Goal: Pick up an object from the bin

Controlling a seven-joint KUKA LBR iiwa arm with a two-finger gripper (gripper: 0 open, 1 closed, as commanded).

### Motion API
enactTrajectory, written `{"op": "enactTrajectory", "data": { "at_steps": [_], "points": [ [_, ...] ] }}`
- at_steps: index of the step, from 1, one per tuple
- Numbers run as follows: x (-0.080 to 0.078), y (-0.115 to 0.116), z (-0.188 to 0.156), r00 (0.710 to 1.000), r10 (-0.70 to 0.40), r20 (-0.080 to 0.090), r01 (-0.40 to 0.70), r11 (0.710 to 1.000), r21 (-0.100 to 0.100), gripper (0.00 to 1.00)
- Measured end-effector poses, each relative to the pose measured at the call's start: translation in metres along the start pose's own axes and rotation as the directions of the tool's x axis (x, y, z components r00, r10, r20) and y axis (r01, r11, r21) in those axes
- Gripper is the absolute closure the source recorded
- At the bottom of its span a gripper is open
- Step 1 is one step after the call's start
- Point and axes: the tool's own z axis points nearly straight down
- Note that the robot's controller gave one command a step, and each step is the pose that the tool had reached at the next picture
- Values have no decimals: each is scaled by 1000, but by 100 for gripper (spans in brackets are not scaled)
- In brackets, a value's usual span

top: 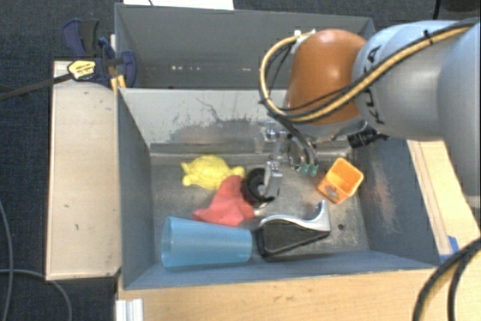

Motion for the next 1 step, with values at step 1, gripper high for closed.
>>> {"op": "enactTrajectory", "data": {
  "at_steps": [1],
  "points": [
    [5,5,66,996,85,-4,-85,996,0,0]
  ]
}}
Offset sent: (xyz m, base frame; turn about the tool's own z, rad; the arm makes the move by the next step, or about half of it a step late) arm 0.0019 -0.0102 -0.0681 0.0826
